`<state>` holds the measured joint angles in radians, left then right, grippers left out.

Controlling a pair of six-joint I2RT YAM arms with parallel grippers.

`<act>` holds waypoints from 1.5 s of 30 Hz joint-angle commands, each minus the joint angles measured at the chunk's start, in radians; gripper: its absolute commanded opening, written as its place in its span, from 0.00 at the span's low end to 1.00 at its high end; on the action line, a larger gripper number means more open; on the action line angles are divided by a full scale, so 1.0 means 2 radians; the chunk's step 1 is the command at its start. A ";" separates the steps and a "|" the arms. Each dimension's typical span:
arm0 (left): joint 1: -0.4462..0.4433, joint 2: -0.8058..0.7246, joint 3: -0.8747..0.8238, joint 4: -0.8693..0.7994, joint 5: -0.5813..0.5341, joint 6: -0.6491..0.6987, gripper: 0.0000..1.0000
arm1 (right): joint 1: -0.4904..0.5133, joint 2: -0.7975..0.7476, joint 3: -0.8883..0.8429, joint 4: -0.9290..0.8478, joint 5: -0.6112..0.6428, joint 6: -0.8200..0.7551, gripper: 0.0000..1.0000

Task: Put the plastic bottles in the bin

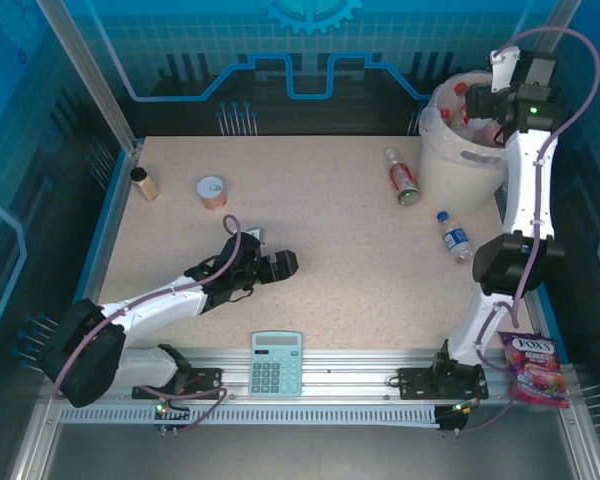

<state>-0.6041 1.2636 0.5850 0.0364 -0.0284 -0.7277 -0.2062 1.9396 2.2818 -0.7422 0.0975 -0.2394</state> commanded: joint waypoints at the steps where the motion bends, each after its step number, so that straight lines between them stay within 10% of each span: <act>1: 0.004 0.006 0.008 0.017 0.010 0.001 0.99 | 0.021 -0.042 -0.001 -0.048 0.004 0.018 0.80; 20: 0.008 0.057 0.050 0.017 0.039 0.033 0.99 | 0.072 -0.345 -0.572 0.037 0.103 0.095 0.79; 45: 0.023 0.062 0.066 0.012 0.060 0.048 0.99 | 0.001 -0.126 -0.622 0.177 0.081 0.098 0.98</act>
<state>-0.5655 1.3796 0.6933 0.0685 0.0696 -0.6514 -0.1909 1.6650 1.0462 -0.3912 0.2764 -0.0666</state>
